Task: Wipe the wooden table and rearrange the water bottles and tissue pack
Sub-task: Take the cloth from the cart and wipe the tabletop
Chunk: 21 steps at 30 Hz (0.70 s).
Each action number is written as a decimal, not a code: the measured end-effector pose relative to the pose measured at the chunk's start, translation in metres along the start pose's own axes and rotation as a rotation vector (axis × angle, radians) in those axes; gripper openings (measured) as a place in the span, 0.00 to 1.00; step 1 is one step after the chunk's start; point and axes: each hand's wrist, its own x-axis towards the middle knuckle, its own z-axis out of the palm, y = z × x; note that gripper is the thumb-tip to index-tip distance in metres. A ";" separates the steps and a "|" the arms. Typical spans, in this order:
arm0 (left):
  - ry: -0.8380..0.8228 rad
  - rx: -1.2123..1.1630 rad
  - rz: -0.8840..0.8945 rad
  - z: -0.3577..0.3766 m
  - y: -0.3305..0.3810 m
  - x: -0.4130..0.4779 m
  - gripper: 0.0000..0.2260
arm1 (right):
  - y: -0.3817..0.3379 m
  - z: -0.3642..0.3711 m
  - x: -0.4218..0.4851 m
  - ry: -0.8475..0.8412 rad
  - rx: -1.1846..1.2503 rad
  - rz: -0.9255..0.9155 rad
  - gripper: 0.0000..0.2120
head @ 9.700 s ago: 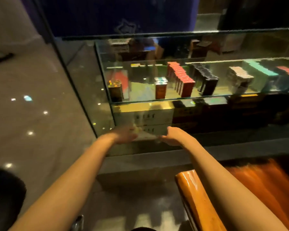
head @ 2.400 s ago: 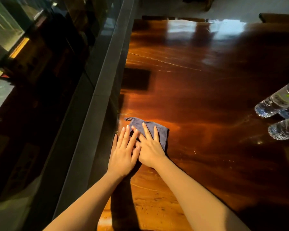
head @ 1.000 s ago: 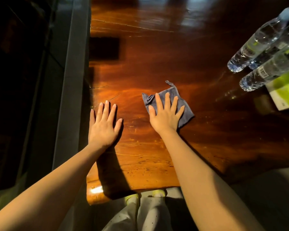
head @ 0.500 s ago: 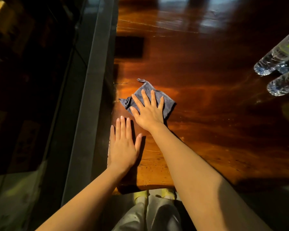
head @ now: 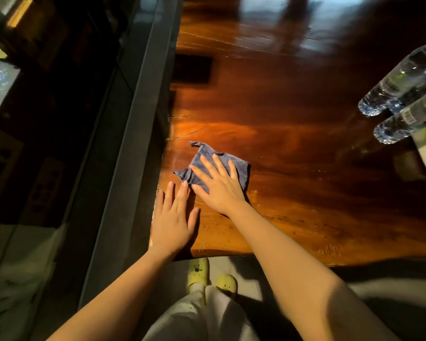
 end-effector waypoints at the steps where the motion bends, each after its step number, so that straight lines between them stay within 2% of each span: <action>1: -0.002 0.008 0.016 0.000 0.000 -0.001 0.28 | 0.006 0.000 -0.005 0.015 0.007 0.003 0.27; 12: -0.054 0.119 0.015 0.004 -0.002 0.002 0.29 | 0.101 -0.007 -0.084 0.044 -0.006 0.279 0.29; 16: -0.047 0.108 0.007 0.004 -0.001 0.001 0.29 | 0.090 0.000 -0.105 0.075 -0.004 0.412 0.29; 21: -0.052 0.108 0.000 0.003 0.000 0.000 0.28 | 0.052 0.013 -0.118 0.079 0.004 0.478 0.30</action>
